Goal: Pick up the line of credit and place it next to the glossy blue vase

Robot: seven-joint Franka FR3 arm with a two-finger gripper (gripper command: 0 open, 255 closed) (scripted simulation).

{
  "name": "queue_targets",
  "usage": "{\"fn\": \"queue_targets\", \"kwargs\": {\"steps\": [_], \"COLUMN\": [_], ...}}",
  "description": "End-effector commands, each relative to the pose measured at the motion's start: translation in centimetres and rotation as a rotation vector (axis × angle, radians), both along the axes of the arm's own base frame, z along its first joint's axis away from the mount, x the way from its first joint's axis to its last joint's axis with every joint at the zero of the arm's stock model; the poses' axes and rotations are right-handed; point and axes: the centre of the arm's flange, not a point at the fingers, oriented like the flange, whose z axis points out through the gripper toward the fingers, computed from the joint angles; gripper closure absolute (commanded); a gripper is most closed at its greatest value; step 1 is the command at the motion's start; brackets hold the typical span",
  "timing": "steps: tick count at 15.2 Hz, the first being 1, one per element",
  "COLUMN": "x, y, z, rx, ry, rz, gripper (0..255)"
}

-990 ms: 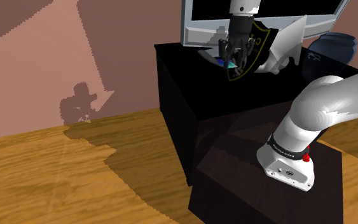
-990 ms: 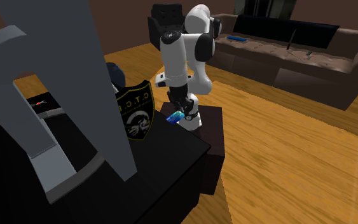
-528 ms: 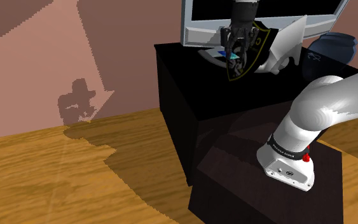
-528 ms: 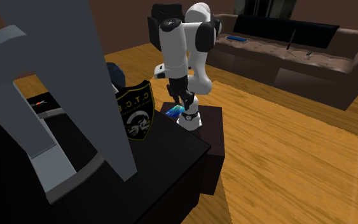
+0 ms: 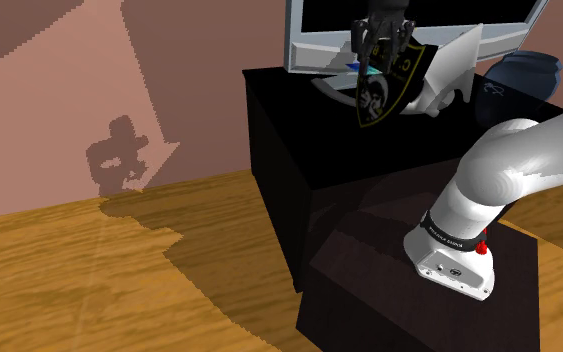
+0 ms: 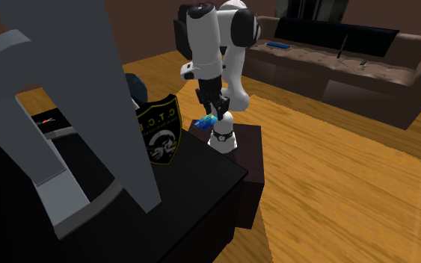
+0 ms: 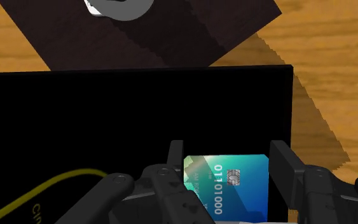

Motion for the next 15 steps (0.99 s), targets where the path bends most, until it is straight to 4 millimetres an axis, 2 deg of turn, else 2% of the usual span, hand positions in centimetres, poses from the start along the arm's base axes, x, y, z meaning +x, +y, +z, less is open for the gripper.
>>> {"fn": "queue_targets", "kwargs": {"steps": [1,10,15], "x": [0.0,0.0,-2.5], "y": [-0.1,-0.1,-6.2], "z": [1.1,5.7,5.8], "rx": [0.000,0.000,0.000], "ry": [0.000,0.000,0.000], "rz": [0.000,0.000,0.000], "gripper": [255,255,255]}}
